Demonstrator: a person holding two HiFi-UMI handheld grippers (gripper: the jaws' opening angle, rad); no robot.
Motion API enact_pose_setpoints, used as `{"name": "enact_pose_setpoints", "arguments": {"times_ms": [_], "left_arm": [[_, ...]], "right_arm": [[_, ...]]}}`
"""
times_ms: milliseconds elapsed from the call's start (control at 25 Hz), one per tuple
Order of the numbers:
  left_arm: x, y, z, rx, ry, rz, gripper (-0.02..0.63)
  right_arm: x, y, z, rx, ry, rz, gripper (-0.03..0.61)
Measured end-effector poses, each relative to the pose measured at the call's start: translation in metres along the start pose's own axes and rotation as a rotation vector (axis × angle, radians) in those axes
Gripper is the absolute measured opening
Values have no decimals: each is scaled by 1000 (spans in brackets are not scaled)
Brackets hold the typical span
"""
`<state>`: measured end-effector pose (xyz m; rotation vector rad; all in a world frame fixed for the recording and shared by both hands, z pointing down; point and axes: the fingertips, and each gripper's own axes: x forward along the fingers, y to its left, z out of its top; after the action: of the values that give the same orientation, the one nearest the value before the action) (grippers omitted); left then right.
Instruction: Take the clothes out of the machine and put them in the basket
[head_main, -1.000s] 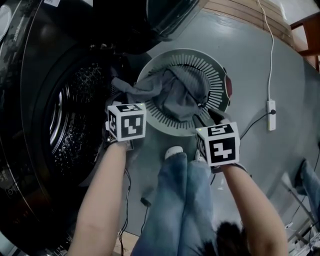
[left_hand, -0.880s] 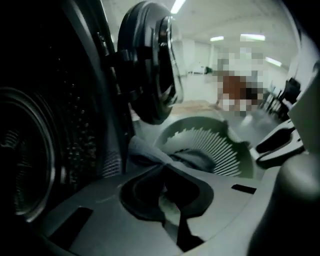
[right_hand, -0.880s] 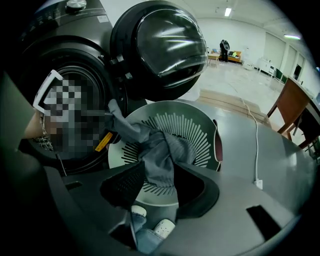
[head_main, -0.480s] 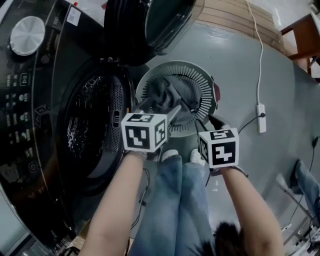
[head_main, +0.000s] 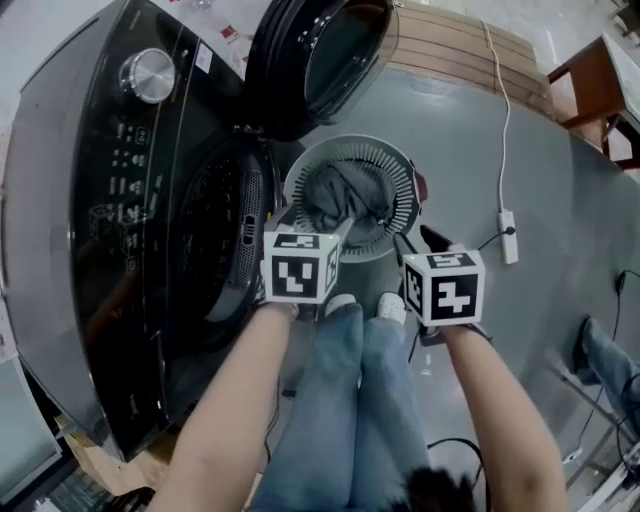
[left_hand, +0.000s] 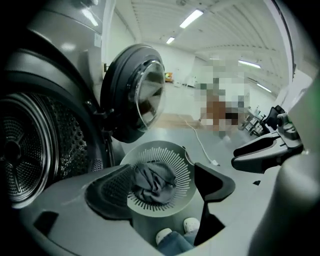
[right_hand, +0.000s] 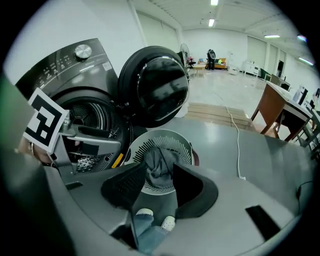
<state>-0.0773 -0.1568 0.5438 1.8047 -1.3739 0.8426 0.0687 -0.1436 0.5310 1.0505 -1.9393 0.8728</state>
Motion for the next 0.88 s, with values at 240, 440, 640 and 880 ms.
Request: {"name": "enact_pose_setpoints", "arguments": {"times_ms": [240,440,640,880], "left_arm": [[-54,-21,10,23,-1,-13,383],[-99,-43,15,55,4,-44,359],[-144,-38,30,79,-21,-36,352],[-195,-31,54,84,-70,-35,331]], "right_arm": [[-54,10,17,-4,-36,10,173],[-99,14,21,-12,-28,1,173],[-150,27,32,-55,-26,-28,173],[-198,59,52,-67,-56,16,173]]}}
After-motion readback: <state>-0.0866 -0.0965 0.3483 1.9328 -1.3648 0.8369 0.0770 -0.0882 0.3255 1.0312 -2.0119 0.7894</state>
